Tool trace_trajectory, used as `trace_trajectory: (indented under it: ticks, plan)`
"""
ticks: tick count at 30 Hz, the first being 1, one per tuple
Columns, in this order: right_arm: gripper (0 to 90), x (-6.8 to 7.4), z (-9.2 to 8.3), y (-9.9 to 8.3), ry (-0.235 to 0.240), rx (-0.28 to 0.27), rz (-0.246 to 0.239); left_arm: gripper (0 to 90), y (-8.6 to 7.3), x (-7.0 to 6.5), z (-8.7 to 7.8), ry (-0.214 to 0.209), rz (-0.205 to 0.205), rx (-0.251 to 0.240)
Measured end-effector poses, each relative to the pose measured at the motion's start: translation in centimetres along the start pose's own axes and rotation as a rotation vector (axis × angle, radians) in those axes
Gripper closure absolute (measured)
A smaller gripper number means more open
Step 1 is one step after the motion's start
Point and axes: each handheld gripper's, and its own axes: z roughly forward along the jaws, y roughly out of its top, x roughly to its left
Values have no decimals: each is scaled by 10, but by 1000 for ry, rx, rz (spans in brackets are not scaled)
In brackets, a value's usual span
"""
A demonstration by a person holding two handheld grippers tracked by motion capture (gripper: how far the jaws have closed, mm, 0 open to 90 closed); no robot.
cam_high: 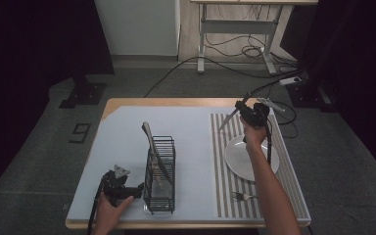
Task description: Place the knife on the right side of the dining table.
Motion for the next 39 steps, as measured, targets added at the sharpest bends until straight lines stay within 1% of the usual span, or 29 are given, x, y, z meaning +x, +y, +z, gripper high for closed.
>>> trace_trajectory:
  ticks: [2,8,9,15,17,18,20,22,25,26,28,29,30,33,34,35,36,38,39]
  plan:
    - [837,-2,3,-2,0,-4,9,0,0,0,0,0,0,0]
    - [837,-3,3,-2,4,-10,17,0,0,0,0,0,0,0]
    - [837,-2,3,-2,6,-13,26,0,0,0,0,0,0,0]
    - [837,-2,5,-4,6,-13,20,0,0,0,0,0,1,0]
    - [834,-7,5,-5,3,-21,33,0,0,0,0,0,0,0]
    - [834,-7,5,-5,3,-21,33,0,0,0,0,0,0,0]
    - [828,-13,3,-7,-2,-23,47,0,0,0,0,0,1,0]
    - [825,-16,3,-7,-4,-25,52,0,0,0,0,0,0,0]
    - [812,-23,0,-8,-19,-17,54,0,0,0,0,0,1,0]
    - [804,-28,-2,-10,-26,-14,55,1,0,0,0,1,0,-1]
    - [801,-30,-3,-10,-30,-14,57,2,0,0,0,2,1,-3]
    - [795,-36,-5,-12,-34,-7,71,2,0,0,0,2,1,-3]
    - [795,-36,-5,-12,-34,-7,71,2,0,0,0,2,1,-3]
    - [781,-44,-7,-15,-45,-6,80,1,0,0,0,1,1,-2]
    - [781,-44,-7,-15,-45,-6,80,1,0,0,0,1,1,-2]
    - [777,-46,-7,-16,-51,-1,84,1,0,0,0,1,0,-2]
    - [765,-52,-7,-17,-70,11,97,1,0,0,0,1,0,-2]
    - [758,-53,-7,-17,-77,15,102,1,0,0,0,1,0,-2]
    - [745,-59,-8,-19,-100,28,115,1,0,0,0,1,0,-2]
